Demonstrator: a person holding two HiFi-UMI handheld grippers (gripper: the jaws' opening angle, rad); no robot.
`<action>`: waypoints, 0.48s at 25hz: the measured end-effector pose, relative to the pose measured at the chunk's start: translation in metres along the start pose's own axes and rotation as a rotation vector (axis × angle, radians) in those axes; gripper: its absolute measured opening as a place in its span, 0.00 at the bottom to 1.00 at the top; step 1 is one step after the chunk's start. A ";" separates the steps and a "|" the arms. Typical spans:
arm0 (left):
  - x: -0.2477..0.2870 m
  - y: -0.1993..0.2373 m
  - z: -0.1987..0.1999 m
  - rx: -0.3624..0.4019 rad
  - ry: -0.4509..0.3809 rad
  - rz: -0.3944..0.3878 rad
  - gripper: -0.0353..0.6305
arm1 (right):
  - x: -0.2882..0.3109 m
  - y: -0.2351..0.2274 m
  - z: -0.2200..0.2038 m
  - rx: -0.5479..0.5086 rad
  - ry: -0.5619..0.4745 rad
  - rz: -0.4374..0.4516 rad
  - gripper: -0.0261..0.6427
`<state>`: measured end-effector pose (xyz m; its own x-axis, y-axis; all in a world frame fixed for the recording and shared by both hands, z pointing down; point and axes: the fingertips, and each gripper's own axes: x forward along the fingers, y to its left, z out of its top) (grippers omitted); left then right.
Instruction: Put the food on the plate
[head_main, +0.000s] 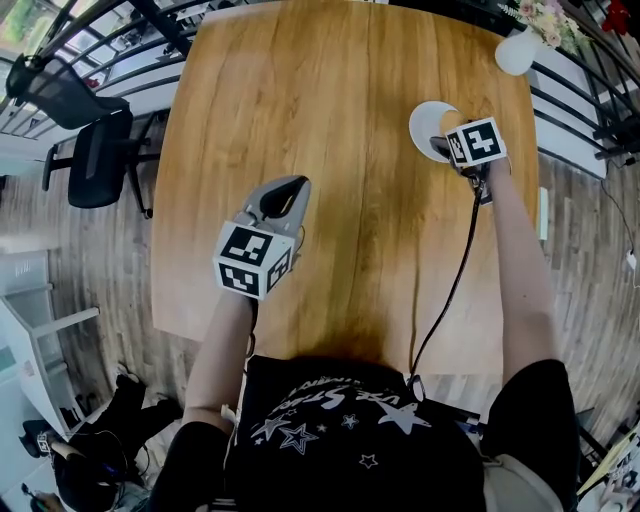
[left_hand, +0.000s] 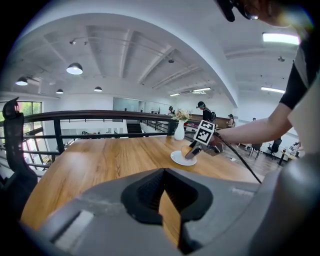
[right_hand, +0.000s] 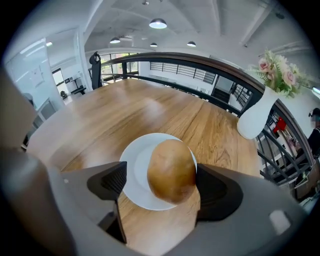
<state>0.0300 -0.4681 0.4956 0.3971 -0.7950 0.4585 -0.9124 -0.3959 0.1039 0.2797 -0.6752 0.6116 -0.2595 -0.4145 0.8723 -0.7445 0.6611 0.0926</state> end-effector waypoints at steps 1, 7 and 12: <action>-0.002 0.000 -0.001 -0.003 0.000 0.000 0.06 | -0.003 0.001 0.001 0.011 -0.013 0.003 0.70; -0.025 -0.006 -0.007 -0.003 -0.007 -0.005 0.06 | -0.026 0.019 0.002 0.041 -0.089 0.018 0.70; -0.040 -0.006 -0.012 -0.010 -0.026 -0.009 0.06 | -0.040 0.024 -0.003 0.048 -0.110 -0.011 0.70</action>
<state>0.0180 -0.4284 0.4872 0.4072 -0.8032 0.4348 -0.9099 -0.3983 0.1163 0.2737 -0.6408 0.5798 -0.3151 -0.4896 0.8130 -0.7759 0.6263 0.0764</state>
